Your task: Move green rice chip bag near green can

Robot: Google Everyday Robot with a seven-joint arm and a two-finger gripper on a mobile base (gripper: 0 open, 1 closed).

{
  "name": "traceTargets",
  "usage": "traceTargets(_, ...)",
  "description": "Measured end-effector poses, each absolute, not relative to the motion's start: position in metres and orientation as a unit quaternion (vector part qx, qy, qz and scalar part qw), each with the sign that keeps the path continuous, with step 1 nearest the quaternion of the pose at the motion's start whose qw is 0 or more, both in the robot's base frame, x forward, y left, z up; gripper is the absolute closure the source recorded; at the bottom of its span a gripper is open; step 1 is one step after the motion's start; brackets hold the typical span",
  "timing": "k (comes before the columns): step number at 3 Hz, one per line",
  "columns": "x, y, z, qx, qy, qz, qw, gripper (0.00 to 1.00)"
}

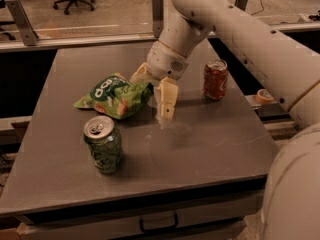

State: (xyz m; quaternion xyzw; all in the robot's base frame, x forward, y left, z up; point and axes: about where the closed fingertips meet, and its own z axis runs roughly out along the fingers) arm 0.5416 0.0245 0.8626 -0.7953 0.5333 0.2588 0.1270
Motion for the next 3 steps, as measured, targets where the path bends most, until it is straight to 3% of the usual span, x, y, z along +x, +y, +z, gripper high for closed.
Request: traceTargets(3,0.485,0.038,0.881,-0.796,0.523,0.285,0.11,0.0)
